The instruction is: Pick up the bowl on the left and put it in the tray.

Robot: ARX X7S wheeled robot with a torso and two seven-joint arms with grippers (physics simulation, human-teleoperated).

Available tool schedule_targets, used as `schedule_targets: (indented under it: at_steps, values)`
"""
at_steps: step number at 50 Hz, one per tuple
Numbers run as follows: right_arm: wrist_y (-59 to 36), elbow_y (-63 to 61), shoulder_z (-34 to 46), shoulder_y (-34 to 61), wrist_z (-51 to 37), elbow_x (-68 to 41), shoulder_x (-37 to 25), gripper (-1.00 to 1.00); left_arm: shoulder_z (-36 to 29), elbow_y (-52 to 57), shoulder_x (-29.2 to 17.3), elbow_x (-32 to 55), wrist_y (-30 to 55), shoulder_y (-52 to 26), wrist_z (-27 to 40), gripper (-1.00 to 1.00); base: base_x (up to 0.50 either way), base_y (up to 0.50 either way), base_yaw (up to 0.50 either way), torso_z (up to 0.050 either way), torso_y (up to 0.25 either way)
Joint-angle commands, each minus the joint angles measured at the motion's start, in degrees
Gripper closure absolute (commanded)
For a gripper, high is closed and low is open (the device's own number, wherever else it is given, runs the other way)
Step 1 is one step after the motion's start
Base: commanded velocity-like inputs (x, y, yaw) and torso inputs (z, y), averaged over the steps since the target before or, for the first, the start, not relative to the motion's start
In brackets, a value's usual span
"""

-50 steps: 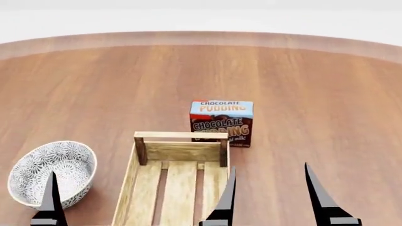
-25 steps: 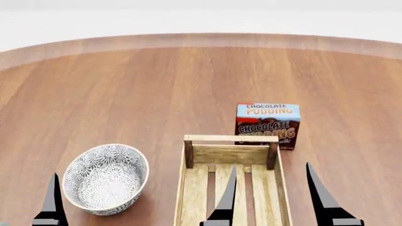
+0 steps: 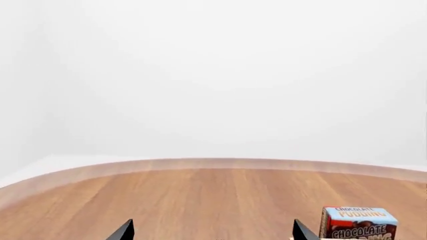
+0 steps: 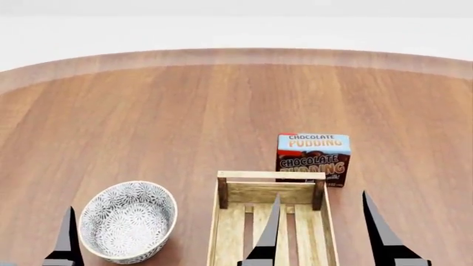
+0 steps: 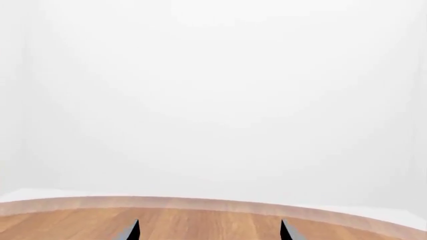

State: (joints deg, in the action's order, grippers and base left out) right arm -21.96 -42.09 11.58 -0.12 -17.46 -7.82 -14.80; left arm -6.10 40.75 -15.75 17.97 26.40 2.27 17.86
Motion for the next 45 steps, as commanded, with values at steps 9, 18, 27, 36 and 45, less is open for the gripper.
schedule_targets:
  at_steps: [9,18,27,36,45]
  values:
    - [0.2,-0.4,-1.1,0.0,0.5,0.2,0.3,-1.00,1.7,-1.5,1.0,0.5,-1.7,-0.3,-0.6,-1.00,0.00,0.00,0.00,0.049,-0.002]
    - [0.2,-0.4,-0.9,0.1,0.1,-0.1,-0.1,-1.00,0.6,-1.7,0.4,-0.5,-1.4,-0.5,-0.1,-1.00,0.00,0.00,0.00,0.037,-0.175]
    - [0.1,-0.6,-0.6,0.2,-0.3,-0.1,-0.4,-1.00,0.4,-1.6,0.0,-0.3,-1.2,-0.5,0.3,-1.00,0.00,0.00,0.00,0.036,-0.216]
    - [-0.1,-0.8,-0.4,0.3,-0.7,-0.4,-0.8,-1.00,0.3,-1.4,-0.3,0.0,-1.0,-0.5,0.8,-1.00,0.00,0.00,0.00,0.034,-0.221]
    - [0.2,-0.6,-0.3,0.3,-1.0,-0.6,-1.1,-1.00,0.3,-1.8,-0.4,0.4,-1.4,-0.6,0.9,-1.00,0.00,0.00,0.00,0.034,-0.222]
